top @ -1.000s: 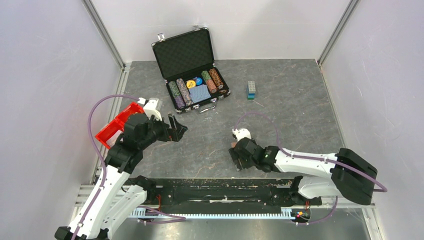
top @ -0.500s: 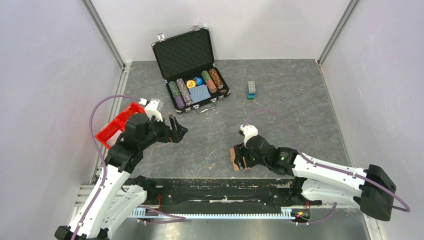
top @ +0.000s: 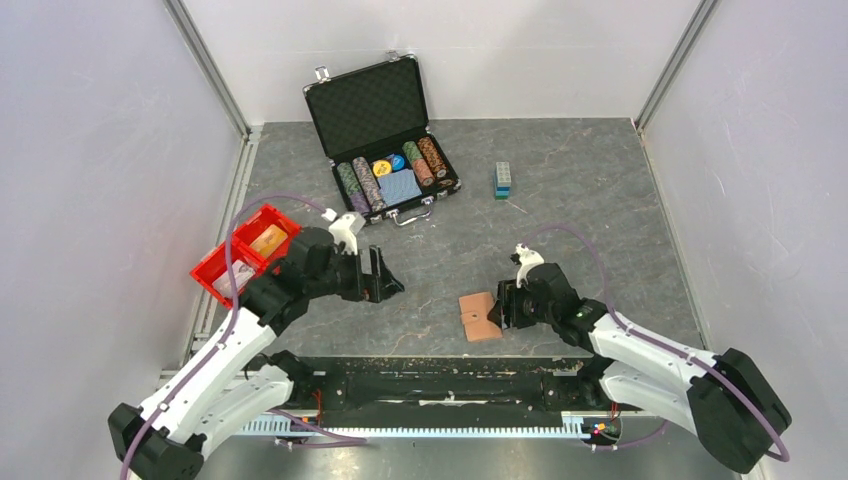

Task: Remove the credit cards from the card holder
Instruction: Open the card holder at the center of the board.

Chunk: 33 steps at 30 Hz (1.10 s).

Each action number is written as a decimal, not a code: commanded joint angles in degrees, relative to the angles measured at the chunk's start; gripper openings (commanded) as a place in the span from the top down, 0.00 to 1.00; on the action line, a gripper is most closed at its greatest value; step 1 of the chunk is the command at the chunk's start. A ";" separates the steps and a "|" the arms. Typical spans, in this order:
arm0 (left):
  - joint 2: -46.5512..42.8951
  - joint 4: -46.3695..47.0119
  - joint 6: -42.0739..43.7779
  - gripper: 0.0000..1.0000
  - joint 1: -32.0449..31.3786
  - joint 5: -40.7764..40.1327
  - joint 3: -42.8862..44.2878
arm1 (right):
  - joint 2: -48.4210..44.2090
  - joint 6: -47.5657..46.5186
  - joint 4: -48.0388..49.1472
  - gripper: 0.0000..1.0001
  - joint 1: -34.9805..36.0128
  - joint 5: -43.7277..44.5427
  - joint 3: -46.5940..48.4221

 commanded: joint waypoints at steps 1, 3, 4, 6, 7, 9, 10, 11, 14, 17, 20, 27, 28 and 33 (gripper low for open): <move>1.69 7.97 -9.08 0.07 -4.49 0.56 -4.27 | 1.75 -1.32 8.20 0.44 -1.85 -6.90 -2.80; 3.02 10.90 -10.95 0.07 -6.74 -0.09 -5.64 | 2.47 -0.89 10.49 0.44 -2.40 -9.10 -3.98; 3.86 11.96 -11.60 0.07 -7.86 -0.68 -6.04 | 2.85 -0.75 11.30 0.44 -2.50 -10.05 -4.47; 5.70 14.02 -12.89 0.07 -10.10 -1.97 -6.64 | 3.48 -0.41 12.67 0.44 -2.51 -11.22 -5.14; 6.89 15.03 -13.59 0.08 -11.34 -2.74 -6.75 | 3.62 -0.18 13.28 0.45 -2.56 -11.69 -5.65; 9.17 16.91 -14.76 0.10 -13.55 -3.87 -6.81 | 3.79 0.15 14.17 0.47 -2.51 -12.13 -6.22; 10.44 18.03 -15.38 0.11 -14.87 -4.32 -6.82 | 3.89 0.17 14.45 0.49 -2.49 -12.19 -6.43; 11.90 19.01 -15.91 0.13 -15.99 -4.83 -6.72 | 3.91 0.37 14.76 0.51 -2.52 -12.18 -6.74; 16.79 22.02 -17.24 0.14 -19.63 -6.09 -6.08 | 4.83 1.95 16.48 0.64 -2.51 -12.08 -7.58; 22.14 24.50 -18.23 0.18 -23.18 -7.77 -4.61 | 5.65 3.46 18.67 0.87 -2.51 -13.31 -8.26; 27.49 25.40 -18.24 0.22 -26.42 -8.92 -1.94 | 2.96 5.96 20.79 1.00 -2.56 -13.93 -8.93; 35.14 25.16 -18.09 0.31 -30.59 -11.39 4.54 | -6.79 13.65 21.71 1.00 -2.42 -13.86 -11.02; 35.60 25.31 -18.36 0.32 -30.72 -11.56 4.88 | -7.95 14.88 21.80 1.00 -2.43 -13.80 -11.64; 38.05 26.43 -19.15 0.34 -31.10 -11.10 6.54 | -13.39 19.30 21.92 1.00 -2.17 -12.61 -12.60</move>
